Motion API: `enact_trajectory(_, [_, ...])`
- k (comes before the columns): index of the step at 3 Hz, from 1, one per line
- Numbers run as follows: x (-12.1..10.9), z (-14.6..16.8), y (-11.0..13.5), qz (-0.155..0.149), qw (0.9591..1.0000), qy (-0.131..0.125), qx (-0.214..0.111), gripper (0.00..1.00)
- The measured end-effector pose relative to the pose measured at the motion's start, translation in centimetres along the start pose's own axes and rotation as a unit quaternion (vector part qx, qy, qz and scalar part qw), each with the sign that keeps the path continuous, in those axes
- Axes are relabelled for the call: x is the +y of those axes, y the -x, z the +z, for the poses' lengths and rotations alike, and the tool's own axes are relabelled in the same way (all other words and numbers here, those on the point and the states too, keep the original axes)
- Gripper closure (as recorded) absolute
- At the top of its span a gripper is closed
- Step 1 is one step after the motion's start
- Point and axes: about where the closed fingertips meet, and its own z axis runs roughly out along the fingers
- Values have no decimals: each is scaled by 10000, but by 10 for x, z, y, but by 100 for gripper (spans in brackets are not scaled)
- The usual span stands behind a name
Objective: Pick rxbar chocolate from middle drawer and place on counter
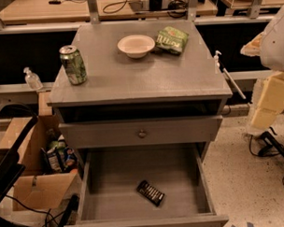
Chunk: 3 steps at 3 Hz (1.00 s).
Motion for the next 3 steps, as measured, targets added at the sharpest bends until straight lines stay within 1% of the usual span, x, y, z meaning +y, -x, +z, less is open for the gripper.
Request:
enact_trajectory(1, [0, 0, 0, 0, 10000, -1, 0, 0])
enact_trajectory(2, [-5, 9, 0, 119, 9996, -227, -104, 0])
enact_trajectory(3, [10, 38, -21, 423, 9977, -460, -247, 0])
